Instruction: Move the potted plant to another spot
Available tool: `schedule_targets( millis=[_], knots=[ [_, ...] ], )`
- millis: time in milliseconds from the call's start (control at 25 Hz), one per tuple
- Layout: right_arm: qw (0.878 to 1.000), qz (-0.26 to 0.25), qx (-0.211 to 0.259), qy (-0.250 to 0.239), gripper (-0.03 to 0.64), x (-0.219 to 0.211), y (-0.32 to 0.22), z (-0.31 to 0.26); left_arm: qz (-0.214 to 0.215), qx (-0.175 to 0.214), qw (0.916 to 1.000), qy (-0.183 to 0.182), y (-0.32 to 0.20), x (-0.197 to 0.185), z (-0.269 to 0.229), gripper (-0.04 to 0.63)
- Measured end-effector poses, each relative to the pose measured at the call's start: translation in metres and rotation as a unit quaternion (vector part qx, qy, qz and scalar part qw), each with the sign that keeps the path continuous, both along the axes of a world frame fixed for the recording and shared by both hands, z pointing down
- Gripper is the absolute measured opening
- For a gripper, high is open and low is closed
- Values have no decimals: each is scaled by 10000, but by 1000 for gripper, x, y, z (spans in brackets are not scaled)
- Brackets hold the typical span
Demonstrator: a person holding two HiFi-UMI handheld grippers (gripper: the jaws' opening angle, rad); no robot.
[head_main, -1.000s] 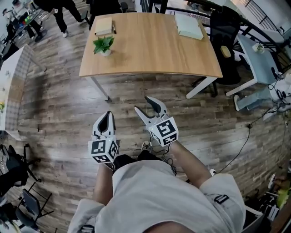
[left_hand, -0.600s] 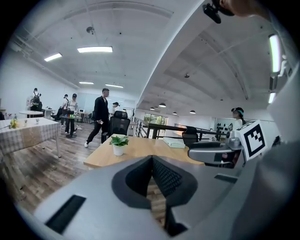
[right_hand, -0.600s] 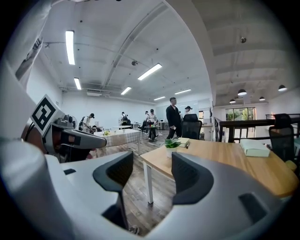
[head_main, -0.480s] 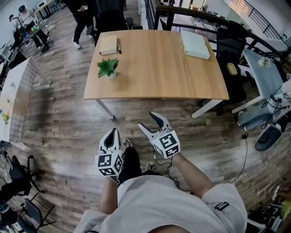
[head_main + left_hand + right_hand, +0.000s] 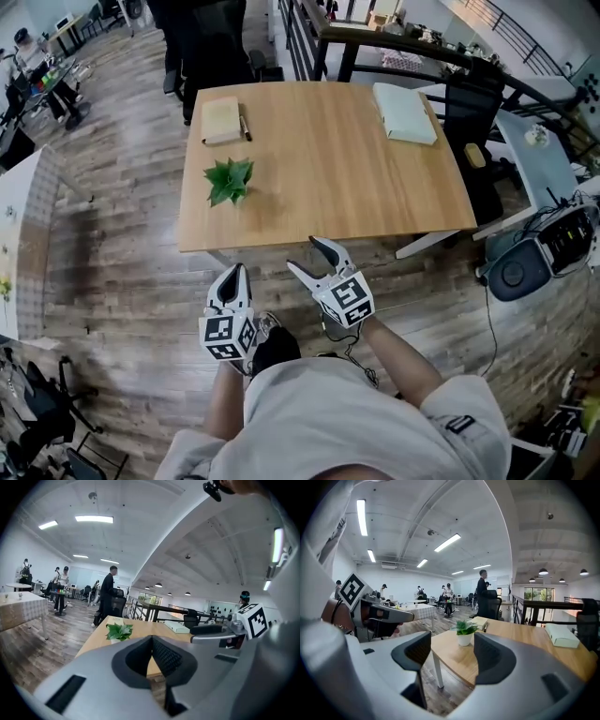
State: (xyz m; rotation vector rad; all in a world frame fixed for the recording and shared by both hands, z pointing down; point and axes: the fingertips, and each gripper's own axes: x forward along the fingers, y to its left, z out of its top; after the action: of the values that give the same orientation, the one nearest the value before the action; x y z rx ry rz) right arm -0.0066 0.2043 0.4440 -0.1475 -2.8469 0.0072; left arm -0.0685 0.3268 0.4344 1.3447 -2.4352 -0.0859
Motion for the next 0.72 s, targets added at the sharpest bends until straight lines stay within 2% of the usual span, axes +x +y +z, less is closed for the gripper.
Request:
schedule_targets(
  millis=[160,320,520,720],
  knots=[
    [9999,13,48,125,293,-34,-5,3,112,21,9999,49,-5,-46,3,12],
    [9997,14,65,216,302,-52,-13,9,193,-27,9997,159,-5,-73,16,12],
    [9993,-65,59,369,333,-70,-34,23,226,-112,9989,386,-13,-95,37,12],
    [9981,-290,-40,536,351,-87,-53,43,16,-330,9979,561,-22,-109,58,12]
  ],
)
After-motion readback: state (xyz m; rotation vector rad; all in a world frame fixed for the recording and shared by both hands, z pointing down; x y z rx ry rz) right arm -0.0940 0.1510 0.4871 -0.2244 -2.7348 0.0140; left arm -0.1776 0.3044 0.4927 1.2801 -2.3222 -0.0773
